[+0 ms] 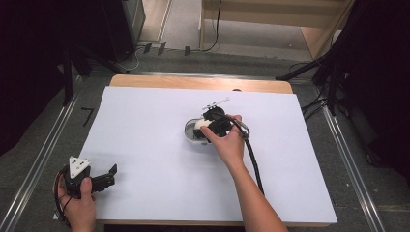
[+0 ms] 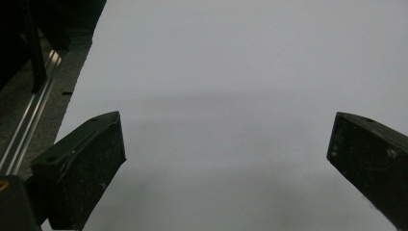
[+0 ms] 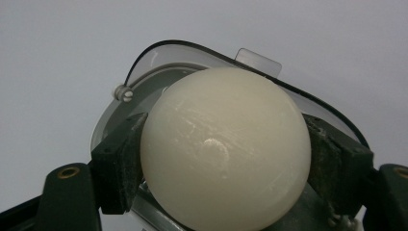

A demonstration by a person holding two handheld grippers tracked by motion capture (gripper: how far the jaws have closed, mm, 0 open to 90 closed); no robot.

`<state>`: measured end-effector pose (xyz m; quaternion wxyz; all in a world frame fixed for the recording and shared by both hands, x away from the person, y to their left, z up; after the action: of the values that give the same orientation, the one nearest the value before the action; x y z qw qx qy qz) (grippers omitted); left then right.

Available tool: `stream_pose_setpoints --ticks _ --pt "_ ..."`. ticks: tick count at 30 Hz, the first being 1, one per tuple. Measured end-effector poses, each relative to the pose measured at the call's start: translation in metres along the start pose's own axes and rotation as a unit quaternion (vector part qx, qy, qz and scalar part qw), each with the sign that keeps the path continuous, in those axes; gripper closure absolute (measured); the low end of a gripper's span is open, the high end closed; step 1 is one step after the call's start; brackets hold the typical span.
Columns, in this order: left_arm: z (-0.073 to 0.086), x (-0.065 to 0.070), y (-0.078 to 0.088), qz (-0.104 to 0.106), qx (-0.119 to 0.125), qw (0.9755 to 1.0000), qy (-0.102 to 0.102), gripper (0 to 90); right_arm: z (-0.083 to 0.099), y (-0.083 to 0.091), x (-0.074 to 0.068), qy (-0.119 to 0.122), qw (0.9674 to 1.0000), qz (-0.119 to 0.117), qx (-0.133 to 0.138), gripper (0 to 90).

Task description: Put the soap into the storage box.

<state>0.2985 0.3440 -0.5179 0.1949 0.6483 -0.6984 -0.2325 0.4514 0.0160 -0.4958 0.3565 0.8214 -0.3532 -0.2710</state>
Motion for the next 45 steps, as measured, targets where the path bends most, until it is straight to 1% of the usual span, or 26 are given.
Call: stream_pose_setpoints --ticks 2,6,9,11,13,15,19,23,29,34,41,45 --pt "0.0 0.0 0.0 -0.001 -0.001 1.0 0.0 0.1 0.0 0.0 0.0 -0.006 1.0 -0.001 -0.001 24.2" --pt "0.0 0.0 0.0 0.0 0.0 1.0 0.0 0.1 0.002 -0.001 0.001 -0.008 1.0 -0.001 -0.003 24.2" --pt "0.0 0.0 0.0 0.001 0.0 1.0 0.0 0.1 0.003 -0.002 0.0 -0.019 0.9998 -0.009 -0.003 24.1" --pt "0.0 0.0 0.0 0.0 0.0 1.0 0.001 0.1 0.003 -0.002 0.001 -0.019 0.9998 -0.01 0.0 24.0" --pt "0.0 0.0 0.0 0.0 0.0 1.0 0.001 0.1 0.003 -0.002 0.001 -0.012 0.9999 -0.01 0.001 23.9" --pt "0.0 0.0 0.0 -0.001 -0.001 1.0 0.0 0.1 0.002 0.0 0.001 -0.013 0.9999 -0.01 0.005 23.4" --pt "0.0 0.0 0.0 0.0 0.0 1.0 0.0 0.1 0.0 0.006 0.002 -0.016 0.9997 -0.01 0.017 22.2" --pt "0.0 0.0 0.0 0.0 0.0 1.0 0.0 0.1 0.0 0.011 0.002 -0.016 0.9996 -0.008 0.019 20.9" --pt "0.0 0.0 0.0 -0.001 -0.001 1.0 -0.001 0.1 0.003 0.021 0.004 -0.016 0.9993 -0.015 0.031 20.7" --pt "0.0 0.0 0.0 -0.002 -0.002 1.0 -0.003 0.1 0.01 0.03 0.008 -0.023 0.9988 -0.013 0.042 20.3" --pt "0.0 0.0 0.0 -0.003 -0.003 1.0 -0.003 0.1 0.02 0.04 0.018 -0.028 0.9984 -0.008 0.049 20.1" --pt "0.0 0.0 0.0 -0.003 -0.003 1.0 -0.003 0.1 0.027 0.047 0.023 -0.034 0.998 -0.009 0.051 20.1"
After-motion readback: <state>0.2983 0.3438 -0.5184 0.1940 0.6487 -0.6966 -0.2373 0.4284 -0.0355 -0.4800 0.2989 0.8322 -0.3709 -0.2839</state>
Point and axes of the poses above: each handheld gripper's, and its own axes: y roughly backward along the jaws, z roughly out of its underside, x roughly to its right, the point moved 9 cm from there along -y, roughly forward along the jaws, and after that the axes turned 1 degree about -z, right-handed, at the moved point
